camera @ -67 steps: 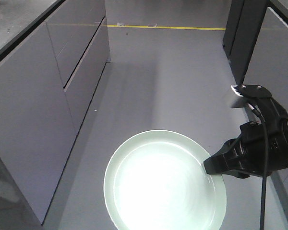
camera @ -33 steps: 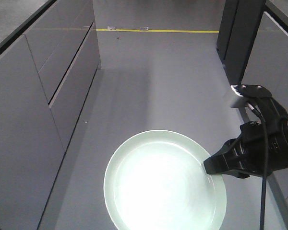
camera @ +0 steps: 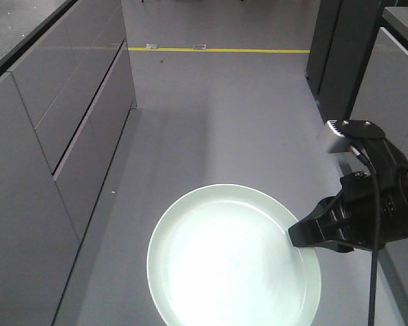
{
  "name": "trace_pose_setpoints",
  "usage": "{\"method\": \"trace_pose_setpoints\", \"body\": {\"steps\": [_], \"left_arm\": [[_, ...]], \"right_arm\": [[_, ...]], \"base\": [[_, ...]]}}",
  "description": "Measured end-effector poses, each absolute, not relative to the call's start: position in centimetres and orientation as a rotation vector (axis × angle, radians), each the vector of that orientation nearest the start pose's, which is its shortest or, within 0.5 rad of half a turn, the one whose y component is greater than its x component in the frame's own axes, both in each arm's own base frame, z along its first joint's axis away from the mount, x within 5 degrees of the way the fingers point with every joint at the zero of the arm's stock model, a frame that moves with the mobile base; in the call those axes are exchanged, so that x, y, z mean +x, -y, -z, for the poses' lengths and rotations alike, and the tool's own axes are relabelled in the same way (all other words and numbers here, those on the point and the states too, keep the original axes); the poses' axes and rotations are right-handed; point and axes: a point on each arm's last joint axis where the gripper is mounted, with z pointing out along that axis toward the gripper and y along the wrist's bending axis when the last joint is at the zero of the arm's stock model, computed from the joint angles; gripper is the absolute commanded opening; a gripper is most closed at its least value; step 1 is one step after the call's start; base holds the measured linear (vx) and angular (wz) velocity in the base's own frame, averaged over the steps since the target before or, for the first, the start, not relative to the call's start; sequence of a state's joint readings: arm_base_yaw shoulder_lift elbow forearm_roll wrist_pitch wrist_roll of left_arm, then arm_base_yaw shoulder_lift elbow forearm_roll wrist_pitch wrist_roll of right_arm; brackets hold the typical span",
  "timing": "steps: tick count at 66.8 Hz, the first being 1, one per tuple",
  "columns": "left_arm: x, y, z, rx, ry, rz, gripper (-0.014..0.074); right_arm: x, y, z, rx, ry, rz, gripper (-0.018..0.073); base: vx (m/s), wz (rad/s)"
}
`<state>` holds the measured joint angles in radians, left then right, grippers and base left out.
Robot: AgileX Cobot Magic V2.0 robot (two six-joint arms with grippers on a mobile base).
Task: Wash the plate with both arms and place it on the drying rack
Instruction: 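Hold the plate in the right gripper while driving down the aisle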
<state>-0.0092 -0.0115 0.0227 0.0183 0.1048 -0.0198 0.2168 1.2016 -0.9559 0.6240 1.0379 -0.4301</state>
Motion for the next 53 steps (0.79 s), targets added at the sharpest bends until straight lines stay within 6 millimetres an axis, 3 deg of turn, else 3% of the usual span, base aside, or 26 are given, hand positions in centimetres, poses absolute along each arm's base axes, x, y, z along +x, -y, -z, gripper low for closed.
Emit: {"method": "trace_pose_setpoints", "body": {"steps": [53], "left_arm": [[5.65,0.03,-19.66,0.005,-1.600,0.007,-0.0006]], "right_arm": [[20.57,-9.22,-31.23,-0.553,-2.561,-0.747,-0.0004]], "base": [[0.30,0.00]]}}
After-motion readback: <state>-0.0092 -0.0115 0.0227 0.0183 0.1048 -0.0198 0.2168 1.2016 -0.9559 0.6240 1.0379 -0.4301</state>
